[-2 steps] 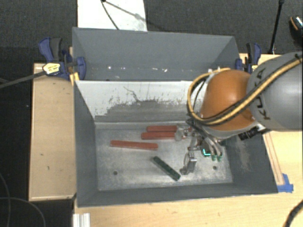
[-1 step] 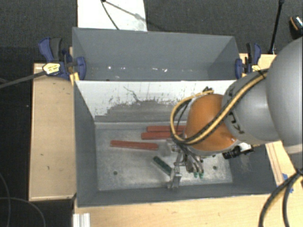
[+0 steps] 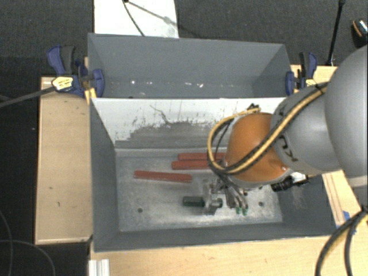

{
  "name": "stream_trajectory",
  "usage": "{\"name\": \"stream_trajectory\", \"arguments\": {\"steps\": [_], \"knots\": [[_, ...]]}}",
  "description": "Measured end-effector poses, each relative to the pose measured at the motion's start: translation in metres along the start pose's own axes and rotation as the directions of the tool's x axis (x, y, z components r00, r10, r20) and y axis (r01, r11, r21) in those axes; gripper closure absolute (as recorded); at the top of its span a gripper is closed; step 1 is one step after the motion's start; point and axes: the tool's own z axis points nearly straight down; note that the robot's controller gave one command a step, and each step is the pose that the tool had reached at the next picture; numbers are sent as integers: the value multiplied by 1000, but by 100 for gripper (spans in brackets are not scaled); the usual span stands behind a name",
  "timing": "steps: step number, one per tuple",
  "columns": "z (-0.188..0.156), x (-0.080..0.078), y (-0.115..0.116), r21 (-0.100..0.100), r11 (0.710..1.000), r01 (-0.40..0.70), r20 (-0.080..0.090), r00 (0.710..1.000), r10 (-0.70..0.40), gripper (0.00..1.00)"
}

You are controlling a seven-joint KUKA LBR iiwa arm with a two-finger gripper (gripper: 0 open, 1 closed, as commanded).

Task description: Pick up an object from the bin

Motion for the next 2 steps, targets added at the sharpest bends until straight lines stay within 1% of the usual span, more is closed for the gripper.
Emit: {"name": "stream_trajectory", "arguments": {"steps": [1,2], "knots": [[-118,14,9,-2,1000,14,8,1000,-14,100],[-153,9,7,0,999,46,5,999,-46,100]]}}
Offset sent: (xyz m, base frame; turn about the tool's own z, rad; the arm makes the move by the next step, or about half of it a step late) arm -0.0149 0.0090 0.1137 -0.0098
